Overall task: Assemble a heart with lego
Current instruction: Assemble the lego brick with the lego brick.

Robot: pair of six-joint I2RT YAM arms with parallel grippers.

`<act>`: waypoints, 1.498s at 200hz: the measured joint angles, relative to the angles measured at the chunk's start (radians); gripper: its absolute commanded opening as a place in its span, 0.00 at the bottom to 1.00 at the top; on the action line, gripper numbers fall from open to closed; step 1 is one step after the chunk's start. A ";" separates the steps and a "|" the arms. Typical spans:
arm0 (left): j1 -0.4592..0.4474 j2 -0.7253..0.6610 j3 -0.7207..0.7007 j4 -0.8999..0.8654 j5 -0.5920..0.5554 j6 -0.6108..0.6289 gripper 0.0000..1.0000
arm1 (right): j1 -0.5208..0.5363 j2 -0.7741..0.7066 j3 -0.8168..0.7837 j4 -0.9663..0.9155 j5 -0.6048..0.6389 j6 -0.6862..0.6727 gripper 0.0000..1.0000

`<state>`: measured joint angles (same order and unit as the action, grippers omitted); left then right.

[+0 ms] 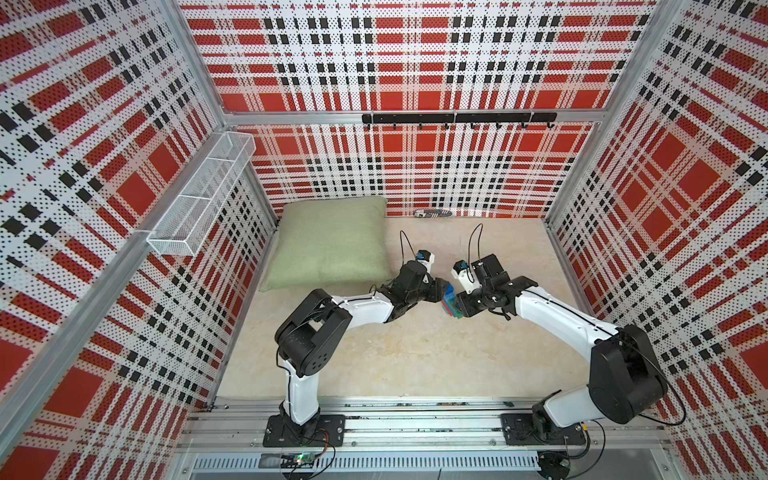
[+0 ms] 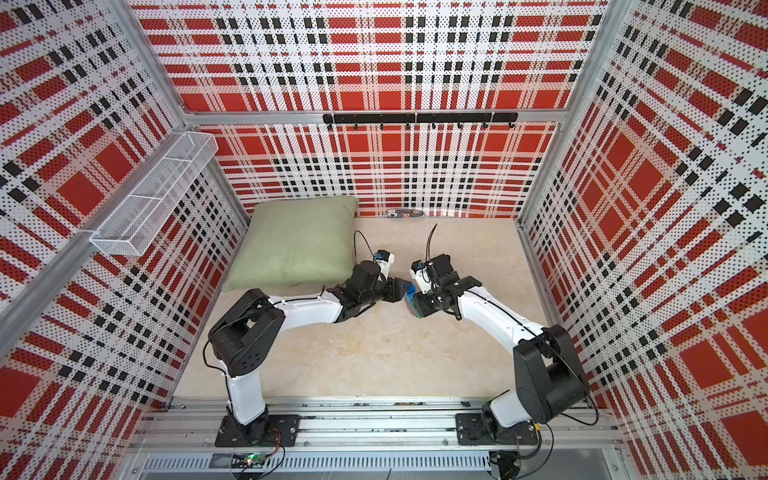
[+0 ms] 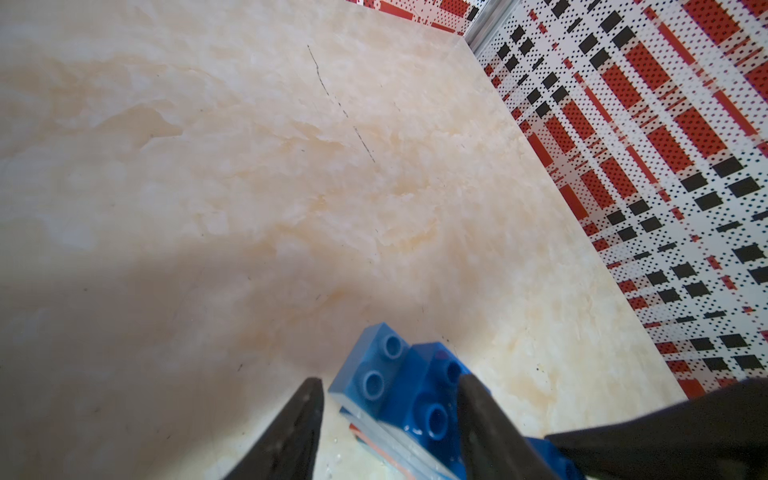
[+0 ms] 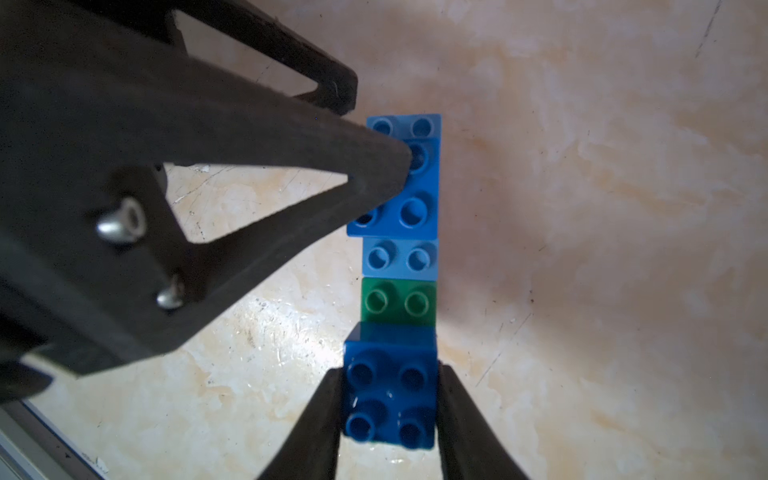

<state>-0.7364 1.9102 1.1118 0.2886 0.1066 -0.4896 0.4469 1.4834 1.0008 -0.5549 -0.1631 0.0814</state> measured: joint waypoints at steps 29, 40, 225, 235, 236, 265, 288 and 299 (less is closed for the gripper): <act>0.000 0.000 0.000 0.000 -0.003 0.000 0.56 | 0.000 0.028 0.035 -0.034 -0.001 0.002 0.37; 0.000 0.000 0.000 0.000 -0.007 0.000 0.56 | 0.000 0.042 0.050 -0.046 -0.002 0.002 0.37; 0.017 -0.111 -0.054 -0.005 0.045 -0.012 0.56 | 0.004 -0.040 -0.016 0.020 -0.026 0.153 0.70; 0.022 -0.153 -0.077 -0.001 0.041 -0.016 0.56 | 0.027 -0.060 -0.020 0.057 0.014 0.211 0.77; 0.023 -0.159 -0.080 -0.001 0.041 -0.018 0.56 | 0.029 -0.061 -0.020 0.061 0.017 0.213 0.77; 0.076 -0.289 -0.183 0.036 0.010 -0.042 0.56 | 0.097 -0.042 -0.033 0.163 0.123 0.366 0.84; 0.129 -0.346 -0.251 0.047 -0.021 -0.056 0.56 | 0.137 0.046 -0.013 0.206 0.213 0.436 0.81; 0.145 -0.352 -0.268 0.048 -0.031 -0.059 0.56 | 0.150 0.090 -0.004 0.232 0.244 0.460 0.78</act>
<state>-0.5915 1.5578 0.8440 0.3367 0.0753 -0.5488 0.5964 1.5734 0.9966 -0.3229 0.0811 0.5415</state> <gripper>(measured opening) 0.559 0.806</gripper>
